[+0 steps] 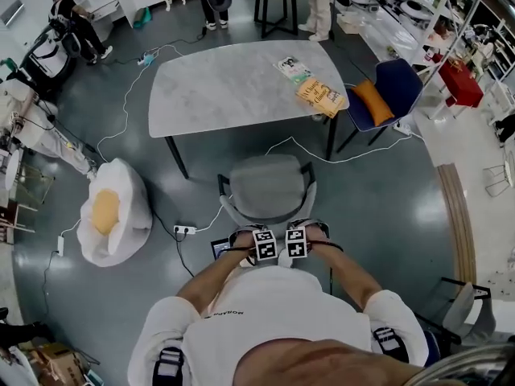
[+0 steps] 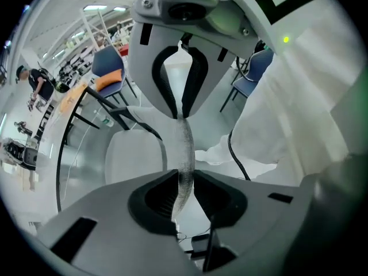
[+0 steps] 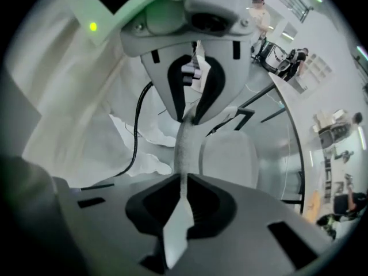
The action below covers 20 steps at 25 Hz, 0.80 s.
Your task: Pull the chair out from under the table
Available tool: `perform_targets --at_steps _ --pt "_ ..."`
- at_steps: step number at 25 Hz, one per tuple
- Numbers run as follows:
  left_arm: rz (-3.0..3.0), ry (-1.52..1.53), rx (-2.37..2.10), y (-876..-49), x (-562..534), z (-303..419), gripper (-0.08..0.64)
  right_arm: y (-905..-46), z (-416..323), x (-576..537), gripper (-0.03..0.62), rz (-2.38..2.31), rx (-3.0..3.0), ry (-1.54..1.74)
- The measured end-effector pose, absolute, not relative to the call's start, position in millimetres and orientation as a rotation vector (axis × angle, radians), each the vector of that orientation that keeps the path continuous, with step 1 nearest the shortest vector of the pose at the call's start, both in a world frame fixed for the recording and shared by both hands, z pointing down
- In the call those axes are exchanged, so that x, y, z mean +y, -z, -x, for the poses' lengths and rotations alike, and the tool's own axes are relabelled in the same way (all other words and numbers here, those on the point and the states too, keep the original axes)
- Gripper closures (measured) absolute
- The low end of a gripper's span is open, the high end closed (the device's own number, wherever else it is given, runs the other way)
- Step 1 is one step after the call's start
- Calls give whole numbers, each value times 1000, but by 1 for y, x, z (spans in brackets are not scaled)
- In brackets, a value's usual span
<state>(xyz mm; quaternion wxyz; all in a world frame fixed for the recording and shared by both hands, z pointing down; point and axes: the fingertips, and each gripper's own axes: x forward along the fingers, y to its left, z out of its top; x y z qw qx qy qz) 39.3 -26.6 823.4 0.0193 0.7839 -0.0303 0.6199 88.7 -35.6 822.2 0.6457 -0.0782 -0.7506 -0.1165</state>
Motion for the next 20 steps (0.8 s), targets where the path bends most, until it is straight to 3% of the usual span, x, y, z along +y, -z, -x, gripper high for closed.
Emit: perform_targets --at_steps 1,7,20 --pt "-2439 -1896 -101 -817 -26 -39 477 -813 -86 -36 568 162 -1736 239" --pt "-2475 -1700 -267 -767 -46 -33 554 -761 -54 -54 578 26 -1924 91" --pt "-2551 -935 -979 -592 -137 -20 557 -596 -23 -143 580 -684 -2403 -252"
